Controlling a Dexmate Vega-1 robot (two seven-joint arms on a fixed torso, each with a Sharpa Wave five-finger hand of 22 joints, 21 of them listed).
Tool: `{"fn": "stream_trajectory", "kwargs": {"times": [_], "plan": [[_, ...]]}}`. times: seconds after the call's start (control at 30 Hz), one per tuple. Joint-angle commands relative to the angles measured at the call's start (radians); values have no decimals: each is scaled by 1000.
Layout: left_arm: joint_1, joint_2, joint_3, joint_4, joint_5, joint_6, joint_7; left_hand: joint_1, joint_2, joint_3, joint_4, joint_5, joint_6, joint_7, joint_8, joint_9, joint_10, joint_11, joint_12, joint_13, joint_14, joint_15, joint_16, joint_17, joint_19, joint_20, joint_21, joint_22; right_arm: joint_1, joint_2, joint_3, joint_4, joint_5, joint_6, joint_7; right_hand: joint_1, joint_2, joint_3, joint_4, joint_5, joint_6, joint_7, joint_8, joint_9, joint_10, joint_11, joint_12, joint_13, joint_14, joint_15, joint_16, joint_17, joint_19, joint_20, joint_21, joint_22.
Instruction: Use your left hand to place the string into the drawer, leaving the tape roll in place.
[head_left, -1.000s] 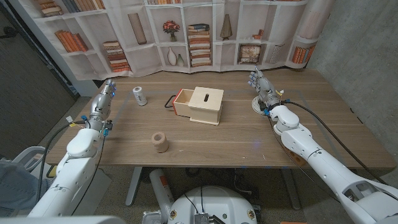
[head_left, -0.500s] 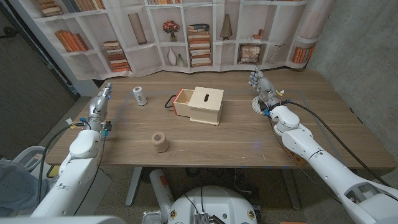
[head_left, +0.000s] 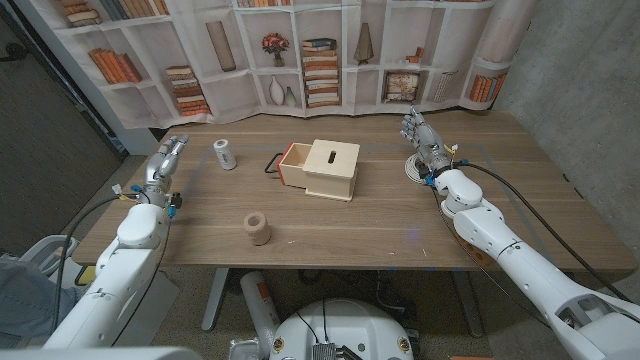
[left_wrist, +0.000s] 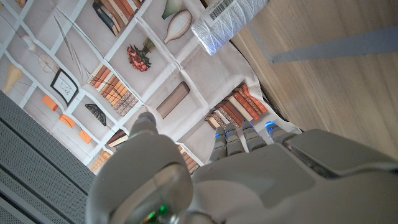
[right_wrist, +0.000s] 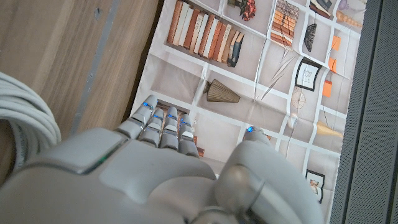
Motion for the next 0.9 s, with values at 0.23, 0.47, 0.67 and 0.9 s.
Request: {"fn": "stream_trajectory", "kwargs": {"times": [0.23,0.47,0.67,0.9], "plan": [[-32,40,57,-39,74,110,43,26,-8,-2,-15,8,-34,-3,-4,5,-33,2,-8,4,-34,5,-4,5,-22,21,-6,5,-1,5,-1,-1,-3,7,-3,-1,8,0,-3,0,7,-3,0,5,12,0,-4,4,9,-1,-1,3,8,2,-5,3],[-43,65,83,-83,94,200,37,34,-12,-5,-20,8,-33,-2,-1,6,-43,6,-9,5,-44,7,-4,5,-26,26,-8,5,-3,5,2,3,0,14,-1,-2,9,0,-3,-1,7,-4,0,5,14,1,-5,4,11,0,-1,3,8,3,-7,3],[-64,80,115,-104,148,263,68,39,-14,-9,-22,8,-51,1,-5,6,-55,7,-9,5,-60,18,-5,6,-32,31,-9,6,-8,0,7,-1,2,15,-2,-2,9,-1,-3,-1,7,-4,0,5,14,0,-5,4,11,0,-1,3,9,4,-9,3],[-97,78,130,-81,156,269,65,42,-15,-11,-23,7,-42,3,1,6,-47,4,-4,5,-54,17,0,6,-31,32,-8,6,-10,0,7,-1,3,13,-3,-2,9,-1,-4,-1,7,-5,0,5,14,0,-6,4,12,0,-1,3,10,4,-11,3]]}}
